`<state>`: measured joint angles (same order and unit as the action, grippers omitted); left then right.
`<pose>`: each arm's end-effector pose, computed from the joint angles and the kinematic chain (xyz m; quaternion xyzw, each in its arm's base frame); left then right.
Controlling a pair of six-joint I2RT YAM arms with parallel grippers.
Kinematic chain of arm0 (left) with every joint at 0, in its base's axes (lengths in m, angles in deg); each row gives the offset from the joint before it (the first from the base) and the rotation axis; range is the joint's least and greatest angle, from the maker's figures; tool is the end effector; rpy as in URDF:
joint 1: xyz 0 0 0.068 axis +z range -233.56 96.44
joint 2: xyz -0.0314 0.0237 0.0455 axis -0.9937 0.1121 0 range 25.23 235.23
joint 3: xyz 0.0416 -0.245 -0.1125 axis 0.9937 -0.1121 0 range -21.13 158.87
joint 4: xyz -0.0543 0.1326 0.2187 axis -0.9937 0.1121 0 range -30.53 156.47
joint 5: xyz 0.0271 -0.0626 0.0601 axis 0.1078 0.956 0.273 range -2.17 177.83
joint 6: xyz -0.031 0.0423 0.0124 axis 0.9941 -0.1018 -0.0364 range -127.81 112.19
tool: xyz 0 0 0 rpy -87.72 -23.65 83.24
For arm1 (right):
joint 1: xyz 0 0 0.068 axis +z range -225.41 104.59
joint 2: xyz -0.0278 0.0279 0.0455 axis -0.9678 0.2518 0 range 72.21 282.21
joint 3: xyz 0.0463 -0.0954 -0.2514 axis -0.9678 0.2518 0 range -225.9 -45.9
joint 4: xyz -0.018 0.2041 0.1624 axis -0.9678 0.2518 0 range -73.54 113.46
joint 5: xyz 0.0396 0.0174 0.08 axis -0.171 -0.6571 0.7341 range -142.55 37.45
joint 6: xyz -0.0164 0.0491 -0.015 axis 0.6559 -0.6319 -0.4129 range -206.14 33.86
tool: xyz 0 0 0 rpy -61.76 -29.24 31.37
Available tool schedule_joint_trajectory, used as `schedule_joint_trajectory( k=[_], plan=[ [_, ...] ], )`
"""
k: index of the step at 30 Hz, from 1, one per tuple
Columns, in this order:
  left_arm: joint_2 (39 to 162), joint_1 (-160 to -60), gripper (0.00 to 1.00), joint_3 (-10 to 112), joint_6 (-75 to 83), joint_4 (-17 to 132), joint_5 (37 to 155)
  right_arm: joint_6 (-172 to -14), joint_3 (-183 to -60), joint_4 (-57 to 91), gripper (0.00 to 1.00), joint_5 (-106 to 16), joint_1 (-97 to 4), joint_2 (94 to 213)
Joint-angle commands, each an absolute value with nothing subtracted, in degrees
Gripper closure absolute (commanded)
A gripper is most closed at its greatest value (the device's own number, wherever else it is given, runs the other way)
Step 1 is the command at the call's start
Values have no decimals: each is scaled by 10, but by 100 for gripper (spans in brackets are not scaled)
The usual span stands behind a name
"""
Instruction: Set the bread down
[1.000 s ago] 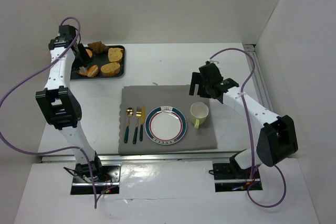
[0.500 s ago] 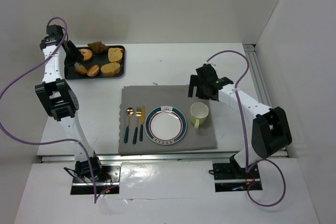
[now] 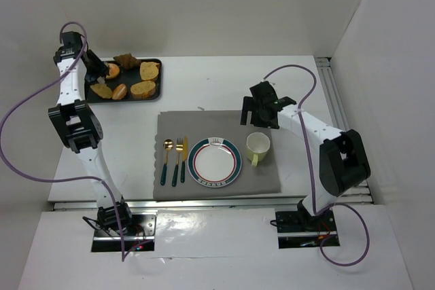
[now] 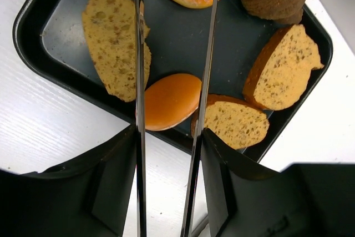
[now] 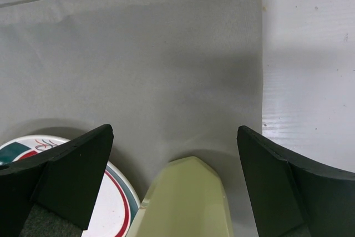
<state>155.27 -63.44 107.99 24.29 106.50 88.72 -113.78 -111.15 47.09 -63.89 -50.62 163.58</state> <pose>0.4783 0.1746 0.2903 -0.4083 0.8393 -0.0446 0.3561 0.3048 0.1330 0.2325 0.0519 0.9525 0.0408 0.2973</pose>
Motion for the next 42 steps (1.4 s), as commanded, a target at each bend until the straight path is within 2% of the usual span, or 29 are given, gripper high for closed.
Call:
schedule_joint_trajectory(
  k=[1, 19, 21, 24, 25, 30, 35, 38, 42],
  plan=[
    [1559, -617, 41, 1098, 267, 1035, 904, -1143, -1143, 449, 0, -635, -510, 1646],
    [1602, -606, 42, 1094, 294, 1024, 946, -1143, -1143, 455, 0, -635, -510, 1646],
    [1602, -606, 46, 1094, 294, 1024, 946, -1143, -1143, 455, 0, -635, -510, 1646],
    [1589, -606, 58, 1089, 299, 1018, 946, -1143, -1143, 455, 0, -635, -510, 1646],
    [1577, -606, 66, 1082, 299, 1018, 939, -1148, -1148, 455, 0, -635, -510, 1646],
    [1522, -606, 80, 1061, 294, 1011, 927, -1148, -1148, 455, 0, -635, -510, 1646],
    [1467, -601, 90, 1046, 288, 1011, 927, -1148, -1148, 455, 0, -635, -510, 1641],
    [1429, -601, 100, 1021, 274, 1011, 927, -1148, -1148, 455, 0, -635, -510, 1634],
    [1381, -601, 100, 977, 263, 1011, 945, -1148, -1143, 455, 0, -635, -510, 1624]
  ],
)
